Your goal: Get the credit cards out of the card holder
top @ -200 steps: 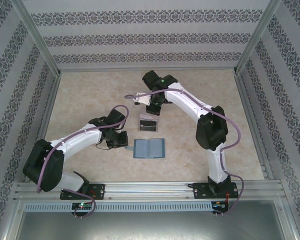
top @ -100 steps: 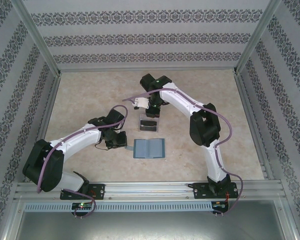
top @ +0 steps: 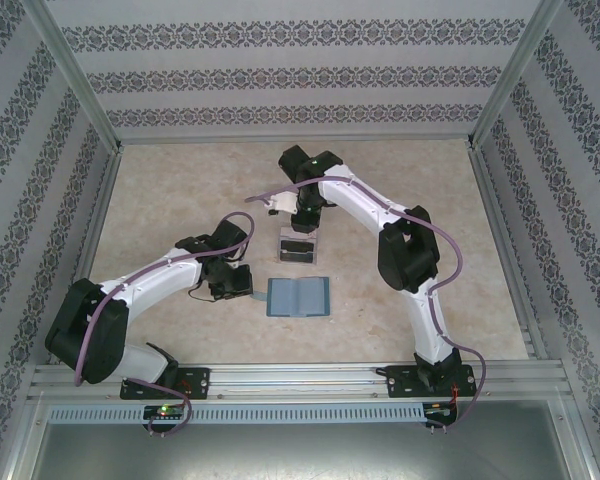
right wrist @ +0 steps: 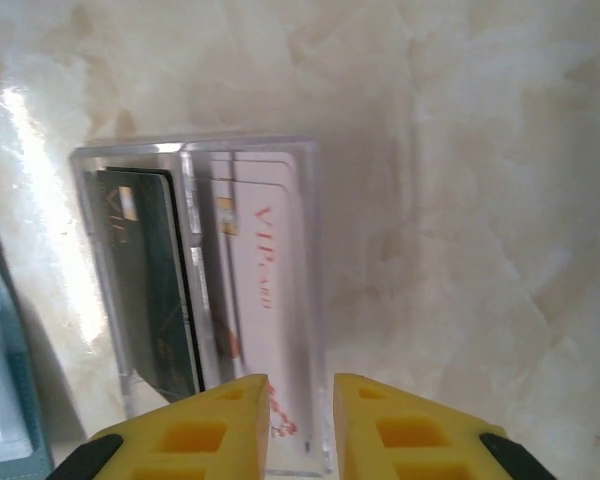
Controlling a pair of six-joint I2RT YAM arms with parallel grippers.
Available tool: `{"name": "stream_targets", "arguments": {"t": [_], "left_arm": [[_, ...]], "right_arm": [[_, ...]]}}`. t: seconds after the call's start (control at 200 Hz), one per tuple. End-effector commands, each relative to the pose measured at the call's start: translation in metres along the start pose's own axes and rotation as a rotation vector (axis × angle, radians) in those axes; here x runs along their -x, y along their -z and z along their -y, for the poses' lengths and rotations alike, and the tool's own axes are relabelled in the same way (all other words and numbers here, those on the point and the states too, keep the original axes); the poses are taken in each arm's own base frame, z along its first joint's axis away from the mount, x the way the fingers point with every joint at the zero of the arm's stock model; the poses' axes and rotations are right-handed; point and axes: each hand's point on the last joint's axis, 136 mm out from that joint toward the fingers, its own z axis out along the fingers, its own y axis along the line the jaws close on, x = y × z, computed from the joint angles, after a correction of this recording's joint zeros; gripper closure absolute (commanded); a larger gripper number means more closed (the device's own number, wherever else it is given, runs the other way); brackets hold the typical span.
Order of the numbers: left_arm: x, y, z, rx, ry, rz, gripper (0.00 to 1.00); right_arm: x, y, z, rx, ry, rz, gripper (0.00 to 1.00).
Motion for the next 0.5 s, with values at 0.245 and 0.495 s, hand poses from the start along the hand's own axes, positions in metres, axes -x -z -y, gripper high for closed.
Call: {"name": "stream_targets", "arguments": {"t": [0.245, 0.495], "left_arm": [[0.032, 0.000, -0.014, 0.028, -0.017, 0.088, 0.24], [0.069, 0.006, -0.023, 0.075, -0.043, 0.161, 0.00]], "right_arm": [[-0.029, 0.061, 0.034, -0.279, -0.208, 0.103, 0.38], [-0.069, 0.073, 0.023, -0.355, -0.336, 0.147, 0.02]]}}
